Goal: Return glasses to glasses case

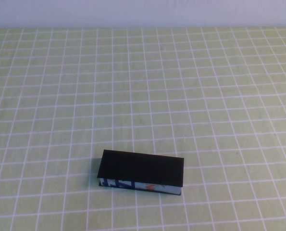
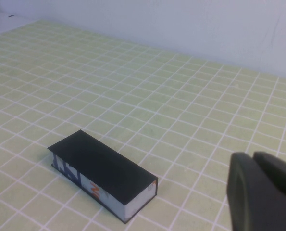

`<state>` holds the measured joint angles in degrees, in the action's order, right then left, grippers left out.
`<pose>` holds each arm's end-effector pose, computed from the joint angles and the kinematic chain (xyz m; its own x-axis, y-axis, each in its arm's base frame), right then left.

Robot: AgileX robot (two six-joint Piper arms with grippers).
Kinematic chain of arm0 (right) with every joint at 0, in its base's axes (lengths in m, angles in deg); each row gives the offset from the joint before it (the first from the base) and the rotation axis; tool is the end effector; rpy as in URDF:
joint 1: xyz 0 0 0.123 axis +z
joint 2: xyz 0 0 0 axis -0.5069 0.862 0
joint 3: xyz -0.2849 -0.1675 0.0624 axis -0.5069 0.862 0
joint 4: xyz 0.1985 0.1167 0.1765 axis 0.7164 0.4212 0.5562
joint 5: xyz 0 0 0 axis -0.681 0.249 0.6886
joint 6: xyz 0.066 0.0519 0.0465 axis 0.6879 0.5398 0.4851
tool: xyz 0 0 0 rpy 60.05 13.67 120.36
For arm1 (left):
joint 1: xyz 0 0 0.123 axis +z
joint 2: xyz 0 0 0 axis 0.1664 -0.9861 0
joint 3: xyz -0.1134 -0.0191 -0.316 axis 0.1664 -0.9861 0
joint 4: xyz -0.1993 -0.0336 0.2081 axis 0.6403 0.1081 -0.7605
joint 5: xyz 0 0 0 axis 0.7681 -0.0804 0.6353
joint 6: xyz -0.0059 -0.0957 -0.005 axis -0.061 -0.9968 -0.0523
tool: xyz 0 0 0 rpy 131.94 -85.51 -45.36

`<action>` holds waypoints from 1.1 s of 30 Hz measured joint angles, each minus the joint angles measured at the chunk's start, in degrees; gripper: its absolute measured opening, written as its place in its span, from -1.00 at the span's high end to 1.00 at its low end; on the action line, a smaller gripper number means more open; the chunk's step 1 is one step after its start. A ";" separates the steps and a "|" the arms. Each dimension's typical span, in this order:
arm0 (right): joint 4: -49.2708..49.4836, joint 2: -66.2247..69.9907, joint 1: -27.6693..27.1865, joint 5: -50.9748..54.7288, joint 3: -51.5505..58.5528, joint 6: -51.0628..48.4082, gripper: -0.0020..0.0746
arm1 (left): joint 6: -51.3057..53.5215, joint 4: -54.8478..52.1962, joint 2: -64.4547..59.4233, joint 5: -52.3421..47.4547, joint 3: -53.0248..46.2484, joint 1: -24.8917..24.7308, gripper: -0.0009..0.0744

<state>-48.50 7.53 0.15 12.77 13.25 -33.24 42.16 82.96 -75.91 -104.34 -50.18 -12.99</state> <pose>0.0437 0.0310 0.2986 -0.0775 -0.1249 -0.9891 -0.5545 0.8299 -0.0613 0.0447 -0.0055 0.1718 -0.2823 -0.0755 -0.9564 0.0625 0.9933 -0.0969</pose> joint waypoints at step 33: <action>2.51 -1.41 -30.60 -1.60 4.19 0.00 0.99 | 0.00 0.05 0.00 -0.10 0.00 0.00 0.99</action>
<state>-45.99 6.12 -30.46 11.17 17.43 -33.24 42.16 83.01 -75.91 -104.44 -50.18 -12.99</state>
